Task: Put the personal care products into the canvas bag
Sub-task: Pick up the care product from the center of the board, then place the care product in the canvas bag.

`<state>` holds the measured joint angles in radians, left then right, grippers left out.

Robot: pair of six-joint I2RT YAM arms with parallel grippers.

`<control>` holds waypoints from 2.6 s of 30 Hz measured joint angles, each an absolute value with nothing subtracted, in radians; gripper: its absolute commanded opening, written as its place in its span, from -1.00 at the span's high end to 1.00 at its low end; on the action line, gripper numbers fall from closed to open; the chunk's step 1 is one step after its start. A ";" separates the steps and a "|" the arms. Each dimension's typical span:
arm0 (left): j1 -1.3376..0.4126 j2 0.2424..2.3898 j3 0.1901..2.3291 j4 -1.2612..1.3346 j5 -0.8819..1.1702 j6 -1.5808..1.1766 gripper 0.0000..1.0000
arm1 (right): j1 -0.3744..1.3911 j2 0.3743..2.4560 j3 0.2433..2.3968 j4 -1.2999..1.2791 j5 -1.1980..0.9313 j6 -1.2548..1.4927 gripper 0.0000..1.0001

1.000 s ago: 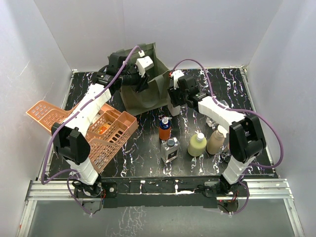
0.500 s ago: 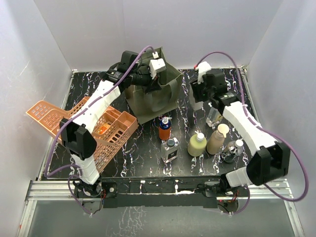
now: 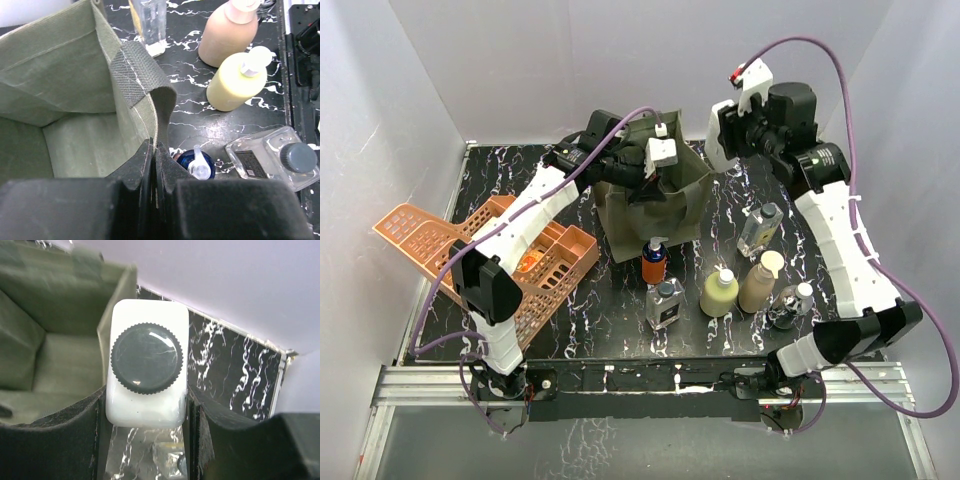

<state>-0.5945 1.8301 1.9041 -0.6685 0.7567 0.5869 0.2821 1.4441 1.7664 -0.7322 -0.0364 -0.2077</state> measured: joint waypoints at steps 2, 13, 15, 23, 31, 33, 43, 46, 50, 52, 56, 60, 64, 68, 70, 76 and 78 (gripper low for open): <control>-0.599 1.831 1.913 -0.676 0.775 0.595 0.82 | 0.286 1.477 1.851 -0.750 -0.052 -0.208 0.84; -0.601 1.831 1.913 -0.651 0.781 0.547 -0.57 | 0.427 1.626 2.184 -0.846 -0.025 -0.228 0.85; -0.601 1.831 1.913 -0.639 0.756 0.527 -0.73 | 0.463 1.644 2.222 -0.852 -0.033 -0.227 0.85; -0.601 1.818 1.956 -0.652 0.633 0.478 -0.80 | 0.512 1.678 2.275 -0.865 -0.060 -0.201 0.85; -0.584 1.720 1.935 -0.669 0.559 0.448 -0.79 | 0.510 1.699 2.170 -0.849 0.001 -0.174 0.84; -0.562 1.684 1.911 -0.658 0.549 0.421 -0.74 | 0.509 1.706 2.143 -0.848 0.007 -0.164 0.85; -0.460 1.621 1.767 -0.492 0.351 0.168 -0.35 | 0.510 1.716 2.025 -0.794 0.031 -0.099 0.85; -0.469 1.625 1.722 -0.466 0.311 0.098 -0.22 | 0.509 1.717 1.997 -0.770 0.053 -0.094 0.85; -0.481 1.629 1.704 -0.450 0.254 0.056 0.15 | 0.509 1.717 1.963 -0.745 0.081 -0.094 0.85; -0.484 1.631 1.701 -0.441 0.231 0.041 0.42 | 0.509 1.717 1.939 -0.723 0.099 -0.096 0.84; -0.488 1.631 1.684 -0.407 0.205 0.022 1.00 | 0.509 1.716 1.867 -0.674 0.149 -0.110 0.85; -0.490 1.631 1.658 -0.388 0.187 0.030 1.00 | 0.512 1.708 1.813 -0.619 0.214 -0.159 0.85; -0.493 1.618 1.643 -0.389 0.153 0.056 1.00 | 0.511 1.693 1.763 -0.577 0.283 -0.215 0.84; -0.493 1.584 1.619 -0.401 0.126 0.082 1.00 | 0.517 1.691 1.735 -0.549 0.335 -0.263 0.85; -0.493 1.573 1.610 -0.409 0.120 0.092 1.00 | 0.517 1.691 1.731 -0.548 0.352 -0.280 0.85; -0.493 1.571 1.608 -0.419 0.141 0.096 1.00 | 0.513 1.691 1.746 -0.584 0.292 -0.289 0.84; -0.493 1.571 1.608 -0.419 0.152 0.094 1.00 | 0.512 1.691 1.766 -0.612 0.245 -0.282 0.85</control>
<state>-0.4931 1.5711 1.6077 -0.4194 0.1516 0.0940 0.5121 1.6909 1.7657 -0.6121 0.2455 -0.2825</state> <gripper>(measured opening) 0.012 0.509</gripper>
